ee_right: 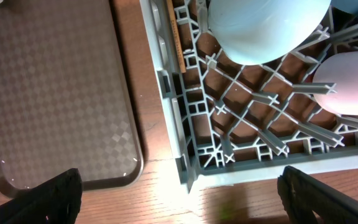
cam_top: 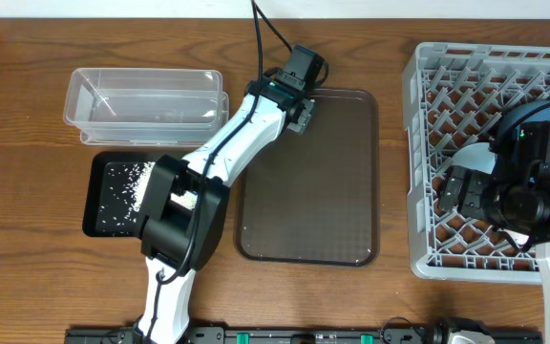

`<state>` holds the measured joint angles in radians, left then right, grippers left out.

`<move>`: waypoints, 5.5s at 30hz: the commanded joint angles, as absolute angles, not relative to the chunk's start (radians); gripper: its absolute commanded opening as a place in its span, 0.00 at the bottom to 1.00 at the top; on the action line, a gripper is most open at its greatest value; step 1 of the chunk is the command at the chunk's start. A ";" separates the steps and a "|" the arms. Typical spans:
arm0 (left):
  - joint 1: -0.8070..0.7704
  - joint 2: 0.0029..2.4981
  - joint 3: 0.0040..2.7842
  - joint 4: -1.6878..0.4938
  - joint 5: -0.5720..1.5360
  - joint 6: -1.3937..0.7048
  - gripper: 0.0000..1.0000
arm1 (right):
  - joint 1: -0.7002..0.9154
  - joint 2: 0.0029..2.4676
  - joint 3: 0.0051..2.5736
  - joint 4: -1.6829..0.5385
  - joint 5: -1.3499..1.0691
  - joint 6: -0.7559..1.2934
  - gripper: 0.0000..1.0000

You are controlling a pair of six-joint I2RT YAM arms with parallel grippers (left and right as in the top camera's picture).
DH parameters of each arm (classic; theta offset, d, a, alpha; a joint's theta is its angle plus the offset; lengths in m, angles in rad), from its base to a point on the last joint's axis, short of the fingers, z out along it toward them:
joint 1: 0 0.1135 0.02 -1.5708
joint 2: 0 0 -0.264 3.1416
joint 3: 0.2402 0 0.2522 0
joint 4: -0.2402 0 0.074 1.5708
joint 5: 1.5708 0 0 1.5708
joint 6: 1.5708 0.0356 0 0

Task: Sort waste into correct bins and load items into the dishwasher rack
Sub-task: 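Grasp the yellow wrapper with the left gripper, then carry the wrapper to the clear container and drop it in, then return the left gripper to the white tissue and grasp it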

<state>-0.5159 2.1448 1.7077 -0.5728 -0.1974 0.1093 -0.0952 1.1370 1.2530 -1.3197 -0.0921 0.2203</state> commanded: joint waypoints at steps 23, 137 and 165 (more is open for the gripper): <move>-0.478 2.241 1.692 -0.467 -0.196 0.123 0.51 | -0.085 1.132 1.252 -1.320 -0.082 0.231 0.99; -0.430 2.274 1.692 -0.440 -0.001 -0.060 0.73 | -0.085 1.132 1.252 -1.320 -0.082 0.231 0.99; -0.250 1.892 1.692 -0.548 -0.360 -0.313 0.07 | -0.085 1.132 1.252 -1.320 -0.082 0.231 0.99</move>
<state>-0.3126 1.8816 1.6936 -0.5140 -0.2718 -0.2115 -0.0952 1.1370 1.2530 -1.3197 -0.0921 0.2203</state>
